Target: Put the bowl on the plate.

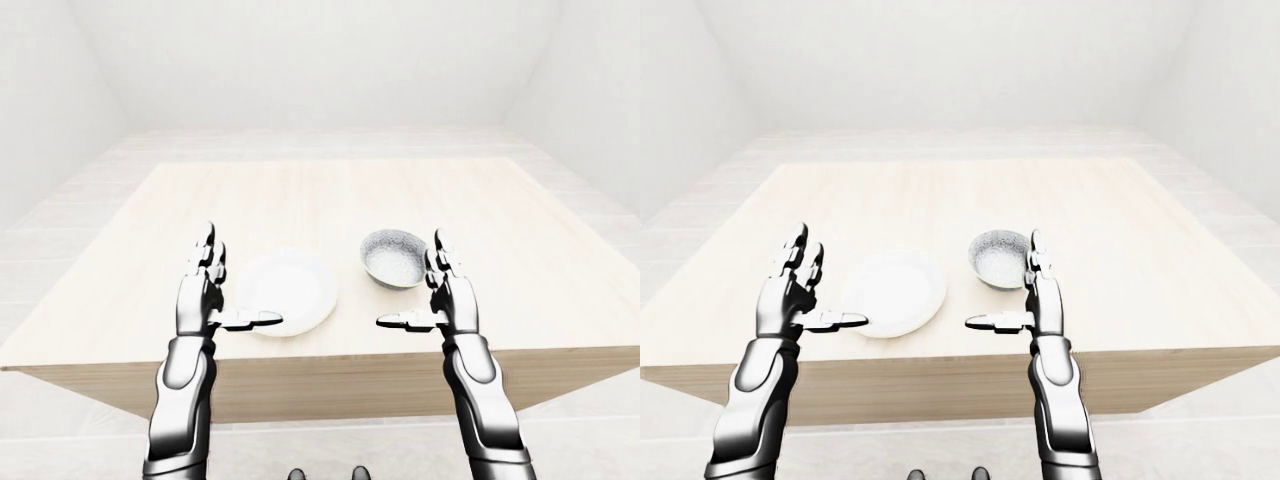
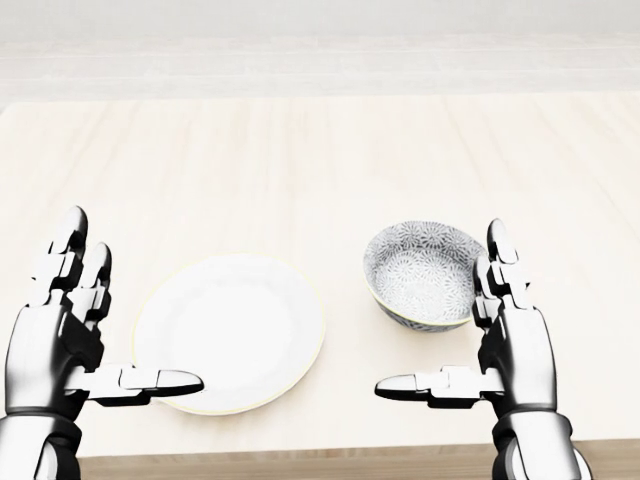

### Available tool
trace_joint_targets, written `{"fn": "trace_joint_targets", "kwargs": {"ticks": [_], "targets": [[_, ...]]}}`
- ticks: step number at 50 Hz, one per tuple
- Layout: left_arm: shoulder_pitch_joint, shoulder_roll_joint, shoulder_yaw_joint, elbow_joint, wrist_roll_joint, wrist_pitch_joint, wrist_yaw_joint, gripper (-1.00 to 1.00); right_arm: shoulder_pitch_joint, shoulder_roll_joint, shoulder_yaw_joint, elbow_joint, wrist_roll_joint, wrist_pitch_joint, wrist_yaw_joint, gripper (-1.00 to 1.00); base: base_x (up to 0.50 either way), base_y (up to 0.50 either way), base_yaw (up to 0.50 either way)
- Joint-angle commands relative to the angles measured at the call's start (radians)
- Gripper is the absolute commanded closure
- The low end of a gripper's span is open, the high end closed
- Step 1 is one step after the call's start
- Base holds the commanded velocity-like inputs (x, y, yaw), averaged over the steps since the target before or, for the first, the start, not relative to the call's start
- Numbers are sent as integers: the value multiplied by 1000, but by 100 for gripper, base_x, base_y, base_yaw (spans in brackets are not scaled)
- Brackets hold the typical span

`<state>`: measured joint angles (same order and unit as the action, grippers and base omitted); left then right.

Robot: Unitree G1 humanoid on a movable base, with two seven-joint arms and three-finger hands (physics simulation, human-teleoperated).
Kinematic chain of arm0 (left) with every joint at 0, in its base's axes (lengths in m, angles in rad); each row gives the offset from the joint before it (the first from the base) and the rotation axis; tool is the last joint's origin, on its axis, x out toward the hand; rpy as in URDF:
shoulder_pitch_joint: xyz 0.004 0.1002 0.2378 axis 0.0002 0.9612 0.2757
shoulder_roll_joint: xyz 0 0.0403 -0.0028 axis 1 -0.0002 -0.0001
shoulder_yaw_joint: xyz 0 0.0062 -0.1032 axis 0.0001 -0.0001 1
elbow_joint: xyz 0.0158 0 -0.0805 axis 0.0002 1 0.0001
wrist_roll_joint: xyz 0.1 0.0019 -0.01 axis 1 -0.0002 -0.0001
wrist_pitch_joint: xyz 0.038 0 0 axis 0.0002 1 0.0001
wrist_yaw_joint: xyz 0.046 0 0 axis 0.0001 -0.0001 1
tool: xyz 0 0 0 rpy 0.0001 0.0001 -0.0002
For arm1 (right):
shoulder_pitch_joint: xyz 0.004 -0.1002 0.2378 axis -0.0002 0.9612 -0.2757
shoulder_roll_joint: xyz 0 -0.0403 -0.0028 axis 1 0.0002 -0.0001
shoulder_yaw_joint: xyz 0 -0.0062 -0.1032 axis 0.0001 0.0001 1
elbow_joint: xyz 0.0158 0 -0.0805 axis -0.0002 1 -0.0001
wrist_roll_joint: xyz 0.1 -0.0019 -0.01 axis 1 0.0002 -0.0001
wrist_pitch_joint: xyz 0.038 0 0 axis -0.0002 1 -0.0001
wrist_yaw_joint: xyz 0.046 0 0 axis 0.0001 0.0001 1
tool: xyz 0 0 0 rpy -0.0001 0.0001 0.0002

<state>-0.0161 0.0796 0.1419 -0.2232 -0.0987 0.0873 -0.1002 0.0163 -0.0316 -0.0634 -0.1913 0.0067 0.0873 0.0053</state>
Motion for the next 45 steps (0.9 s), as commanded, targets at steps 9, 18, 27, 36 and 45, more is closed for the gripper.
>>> {"fn": "trace_joint_targets", "kwargs": {"ticks": [9,18,27,36,45], "targets": [[-5,-1,24,38,12,0,-27,-100,7,7,5,-30,-16,0,11,-100,0,50,0],[-7,-3,19,47,23,0,-19,-100,6,6,-6,-45,-13,0,8,-100,0,50,0],[-27,0,6,101,45,0,-16,-100,14,-1,-24,-51,5,0,22,-100,0,1,0],[-29,0,4,105,47,0,-15,-100,3,-3,-30,-39,9,0,27,-100,0,0,0],[-31,13,-2,111,86,0,-5,-100,9,-5,-33,-60,12,0,30,-100,0,0,0]]}}
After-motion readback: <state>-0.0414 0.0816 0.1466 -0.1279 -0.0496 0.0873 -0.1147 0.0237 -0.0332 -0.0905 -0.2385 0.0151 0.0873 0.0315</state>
